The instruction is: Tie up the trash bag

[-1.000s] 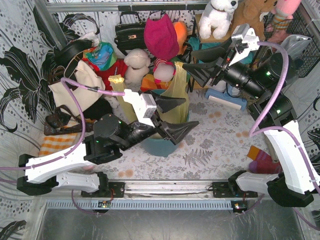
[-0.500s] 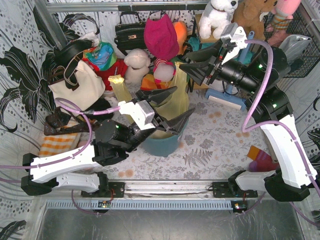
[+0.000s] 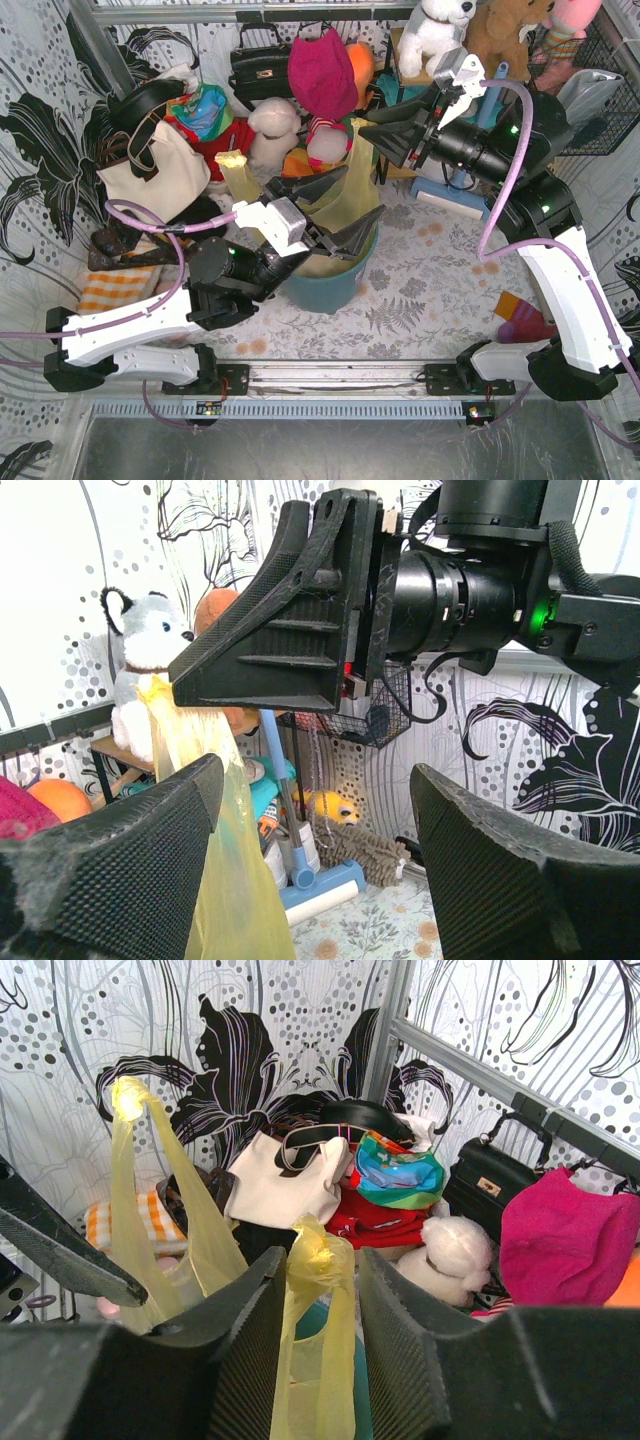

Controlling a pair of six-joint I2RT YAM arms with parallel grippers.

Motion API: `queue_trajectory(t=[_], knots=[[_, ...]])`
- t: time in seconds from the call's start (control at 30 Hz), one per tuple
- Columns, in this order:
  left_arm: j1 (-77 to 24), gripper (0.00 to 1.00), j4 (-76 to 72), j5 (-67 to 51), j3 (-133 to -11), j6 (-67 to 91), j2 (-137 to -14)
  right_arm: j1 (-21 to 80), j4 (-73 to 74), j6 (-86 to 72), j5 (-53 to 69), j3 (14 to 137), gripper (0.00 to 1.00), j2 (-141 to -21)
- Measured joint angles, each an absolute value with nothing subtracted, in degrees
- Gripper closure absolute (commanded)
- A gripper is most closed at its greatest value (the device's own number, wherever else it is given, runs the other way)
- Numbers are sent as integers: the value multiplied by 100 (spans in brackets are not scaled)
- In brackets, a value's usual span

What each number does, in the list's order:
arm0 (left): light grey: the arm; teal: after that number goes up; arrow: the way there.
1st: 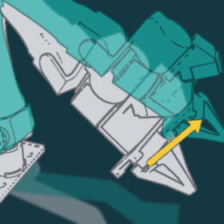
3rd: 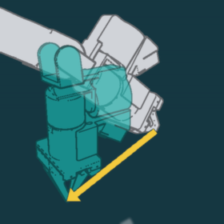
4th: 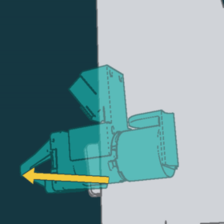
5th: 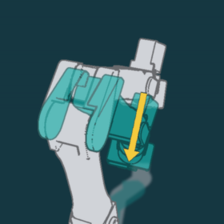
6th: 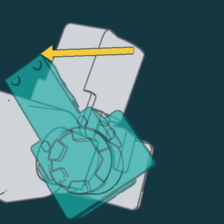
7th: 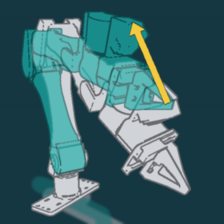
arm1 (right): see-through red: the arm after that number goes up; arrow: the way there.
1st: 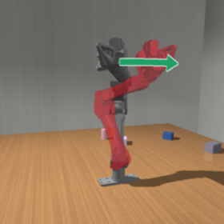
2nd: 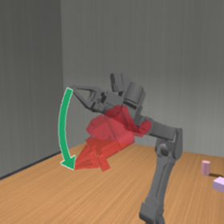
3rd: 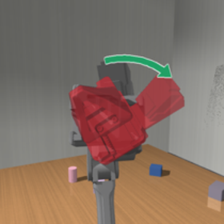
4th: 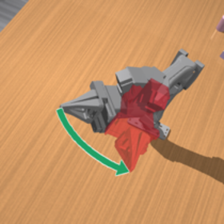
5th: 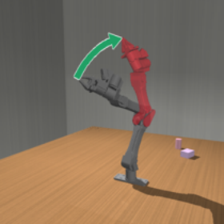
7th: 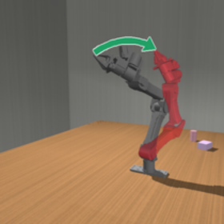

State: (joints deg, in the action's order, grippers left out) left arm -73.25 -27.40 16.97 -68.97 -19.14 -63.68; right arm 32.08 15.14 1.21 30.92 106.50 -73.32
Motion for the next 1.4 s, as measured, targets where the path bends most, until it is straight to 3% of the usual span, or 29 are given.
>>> queue_trajectory(t=[0.1, 0.3, 0.57, 1.0, 1.4], knots=[[-7262, 19, -2749, 1693, -6864, -1883, -6368, 3208, 1505, 121, 3127, 10650, 75, -7336], [-7170, 21, -2742, 1619, -6836, -1776, -6364, 3208, 1431, 99, 3214, 10650, 100, -7334], [-6818, 23, -2744, 1321, -6838, -1584, -6375, 3208, 1264, 47, 3282, 10527, 100, -7249], [-5505, 42, -2886, -108, -7164, -598, -6604, 3208, 1085, -43, 3433, 10272, 100, -7043], [-4838, 48, -3103, -1175, -7404, 320, -7039, 3208, 1024, -62, 3581, 10180, 100, -6973]])
